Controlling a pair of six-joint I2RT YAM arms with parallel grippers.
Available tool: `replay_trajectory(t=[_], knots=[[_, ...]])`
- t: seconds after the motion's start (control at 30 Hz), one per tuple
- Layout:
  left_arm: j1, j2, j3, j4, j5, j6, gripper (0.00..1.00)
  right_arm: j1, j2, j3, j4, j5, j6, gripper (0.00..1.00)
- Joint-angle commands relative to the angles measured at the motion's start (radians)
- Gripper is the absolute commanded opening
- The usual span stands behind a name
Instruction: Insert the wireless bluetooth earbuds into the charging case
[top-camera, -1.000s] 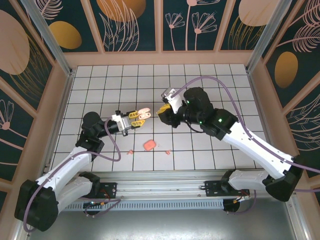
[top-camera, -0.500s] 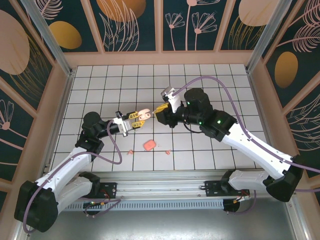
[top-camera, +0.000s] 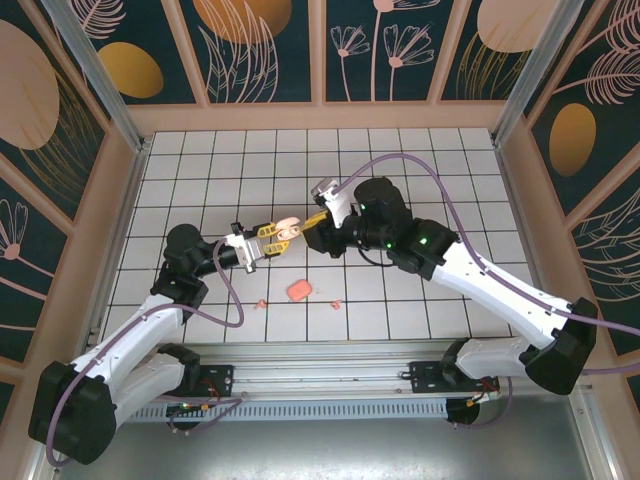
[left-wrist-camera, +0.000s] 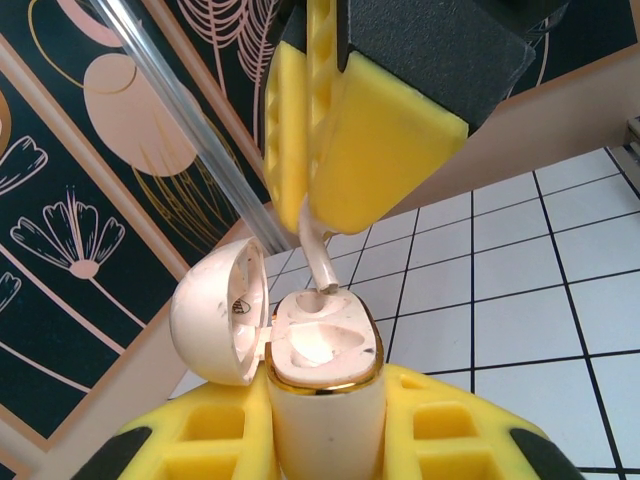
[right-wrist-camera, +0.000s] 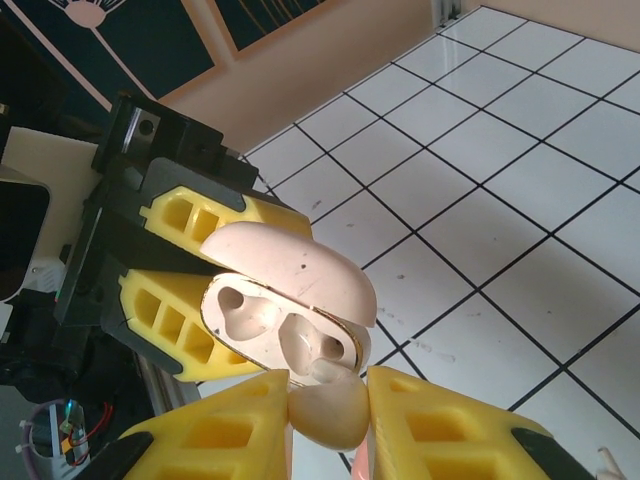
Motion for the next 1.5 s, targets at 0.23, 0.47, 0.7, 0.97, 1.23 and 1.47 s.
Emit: replay_trajectory(t=[0.23, 0.47, 0.7, 0.97, 1.23, 1.47], knots=[[-0.005, -0.015, -0.007, 0.060, -0.006, -0.028, 0.14, 0.023, 0.046, 0.042, 0.007, 0.095, 0.023, 0.24], [-0.005, -0.020, -0.005, 0.061, -0.034, -0.039, 0.14, 0.059, 0.073, 0.084, -0.057, 0.249, 0.039, 0.23], [-0.005, -0.018, -0.006, 0.063, -0.072, -0.044, 0.14, 0.111, 0.111, 0.137, -0.118, 0.410, 0.060, 0.22], [-0.006, -0.006, -0.003, 0.055, -0.115, -0.051, 0.13, 0.187, 0.202, 0.229, -0.196, 0.537, 0.097, 0.22], [-0.005, 0.001, 0.002, 0.049, -0.140, -0.063, 0.13, 0.217, 0.251, 0.271, -0.191, 0.498, 0.137, 0.22], [-0.005, 0.009, 0.004, 0.046, -0.124, -0.074, 0.13, 0.203, 0.229, 0.233, -0.131, 0.422, 0.170, 0.26]])
